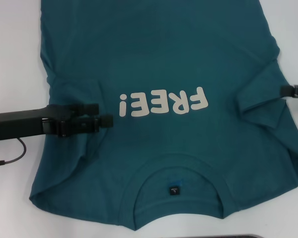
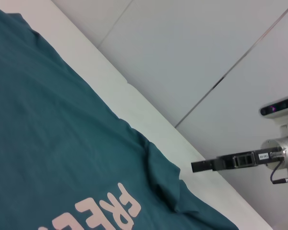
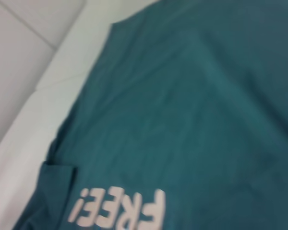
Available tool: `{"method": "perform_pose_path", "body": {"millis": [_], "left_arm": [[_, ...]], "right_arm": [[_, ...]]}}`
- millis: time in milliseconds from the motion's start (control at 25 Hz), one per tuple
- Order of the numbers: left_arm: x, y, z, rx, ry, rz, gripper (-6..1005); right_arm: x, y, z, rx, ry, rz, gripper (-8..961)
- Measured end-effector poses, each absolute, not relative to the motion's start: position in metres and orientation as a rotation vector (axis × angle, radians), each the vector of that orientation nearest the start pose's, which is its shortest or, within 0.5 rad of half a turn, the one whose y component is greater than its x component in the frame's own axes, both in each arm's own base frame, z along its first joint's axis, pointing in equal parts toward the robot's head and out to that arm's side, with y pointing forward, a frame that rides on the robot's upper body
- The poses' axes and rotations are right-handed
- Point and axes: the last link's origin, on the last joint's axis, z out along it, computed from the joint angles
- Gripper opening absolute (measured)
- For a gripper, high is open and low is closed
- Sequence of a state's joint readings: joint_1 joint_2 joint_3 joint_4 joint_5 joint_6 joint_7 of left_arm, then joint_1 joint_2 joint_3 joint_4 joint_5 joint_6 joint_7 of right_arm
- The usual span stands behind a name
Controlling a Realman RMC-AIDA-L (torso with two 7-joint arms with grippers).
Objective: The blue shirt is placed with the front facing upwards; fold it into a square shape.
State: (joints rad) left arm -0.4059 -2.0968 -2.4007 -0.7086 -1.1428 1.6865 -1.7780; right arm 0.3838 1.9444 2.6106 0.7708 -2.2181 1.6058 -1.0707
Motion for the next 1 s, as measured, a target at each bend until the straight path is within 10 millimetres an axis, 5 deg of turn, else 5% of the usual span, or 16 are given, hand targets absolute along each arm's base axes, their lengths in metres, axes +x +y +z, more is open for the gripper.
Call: {"method": "perform_pose_path", "body": {"millis": [360,1000], "left_arm": [[-0.276,0.284,-0.007,-2.714,-1.265,-0.795,874],[-0.279,0.282,-0.008,-2.721,-1.274,-0.766,875]], "right_arm": [[0.373,0.272,0.085,-2.155,1.715,0.500,791],[0.375,0.276,0.059,-2.141,1.790,0.467,786]]}}
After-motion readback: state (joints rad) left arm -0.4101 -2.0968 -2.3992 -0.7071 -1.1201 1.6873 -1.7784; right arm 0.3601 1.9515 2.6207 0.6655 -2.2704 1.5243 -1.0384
